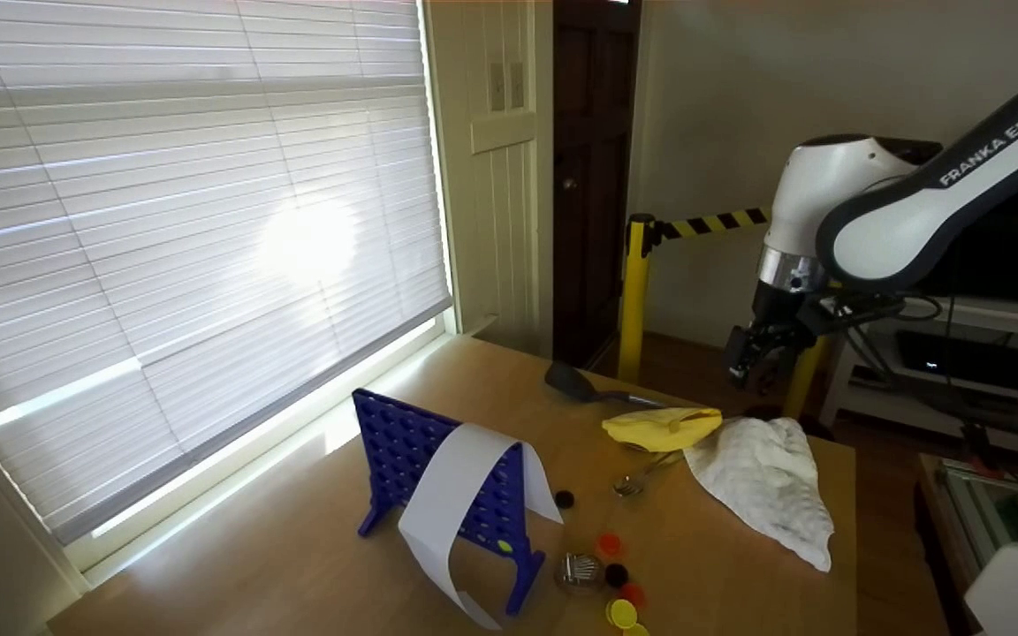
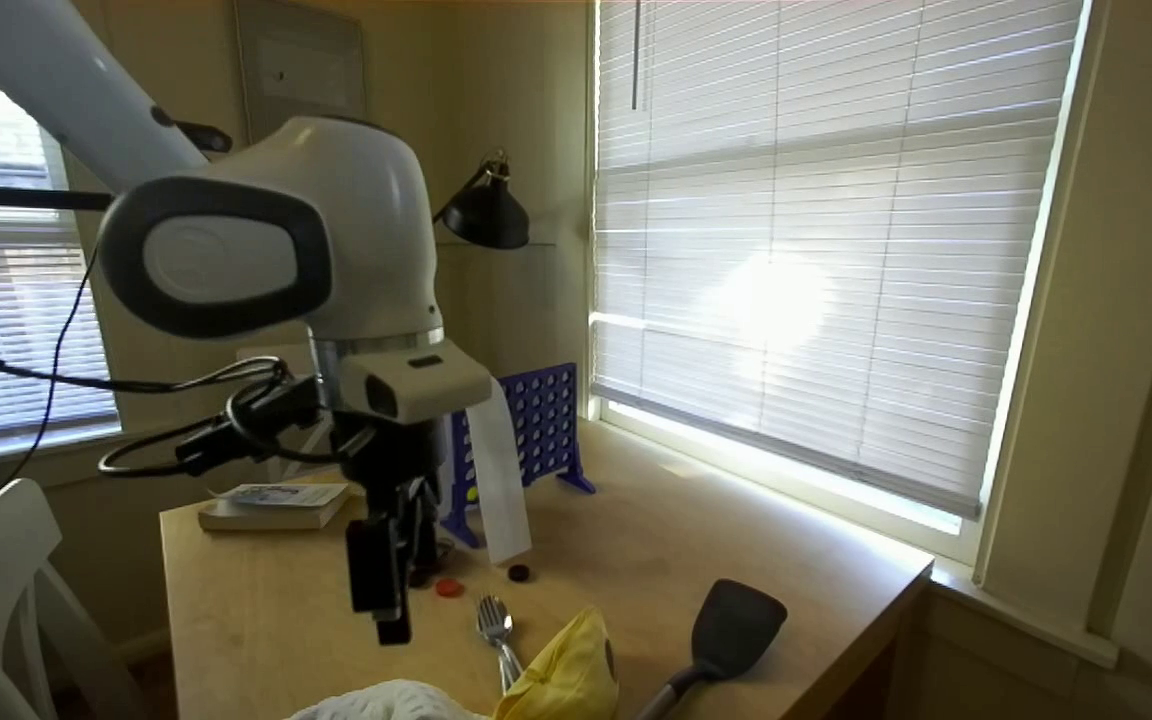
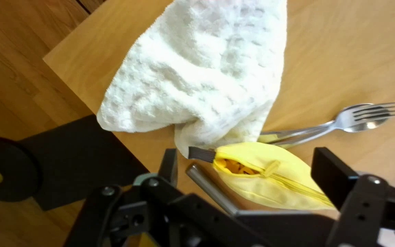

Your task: Move the white cloth to the left

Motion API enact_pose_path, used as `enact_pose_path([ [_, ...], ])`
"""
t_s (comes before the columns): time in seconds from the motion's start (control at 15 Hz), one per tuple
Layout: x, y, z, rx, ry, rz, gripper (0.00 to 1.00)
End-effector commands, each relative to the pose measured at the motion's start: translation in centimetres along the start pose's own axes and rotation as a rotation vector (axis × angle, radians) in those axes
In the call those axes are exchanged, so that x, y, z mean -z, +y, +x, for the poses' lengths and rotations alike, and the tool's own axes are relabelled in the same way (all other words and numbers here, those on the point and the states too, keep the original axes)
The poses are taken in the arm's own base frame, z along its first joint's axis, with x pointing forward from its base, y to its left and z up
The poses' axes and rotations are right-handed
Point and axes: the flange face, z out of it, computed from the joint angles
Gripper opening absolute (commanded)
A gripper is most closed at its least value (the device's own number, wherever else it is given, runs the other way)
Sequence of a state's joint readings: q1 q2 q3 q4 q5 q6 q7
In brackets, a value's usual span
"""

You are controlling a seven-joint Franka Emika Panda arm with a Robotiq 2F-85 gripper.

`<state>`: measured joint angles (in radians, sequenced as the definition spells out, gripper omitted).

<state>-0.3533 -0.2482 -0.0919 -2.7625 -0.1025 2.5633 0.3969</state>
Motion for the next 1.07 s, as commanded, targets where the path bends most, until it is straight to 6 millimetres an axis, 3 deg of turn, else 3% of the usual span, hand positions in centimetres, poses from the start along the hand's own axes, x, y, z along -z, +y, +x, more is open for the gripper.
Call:
enact_pose_path([
  [0.0,-3.9,0.4,1.2,-0.063,-0.069,-0.094,1.00],
  [0.33,-7.3,1.3,1.8,-0.099,-0.127,-0.092,1.00],
  [0.8,-9.5,1.0,2.4,-0.085,-0.082,-0.052,1.00],
  [0.87,-9.7,0.8,2.4,-0.085,-0.077,-0.050,0.79],
  [1.0,-10.1,0.3,2.2,-0.077,-0.071,-0.042,0.66],
])
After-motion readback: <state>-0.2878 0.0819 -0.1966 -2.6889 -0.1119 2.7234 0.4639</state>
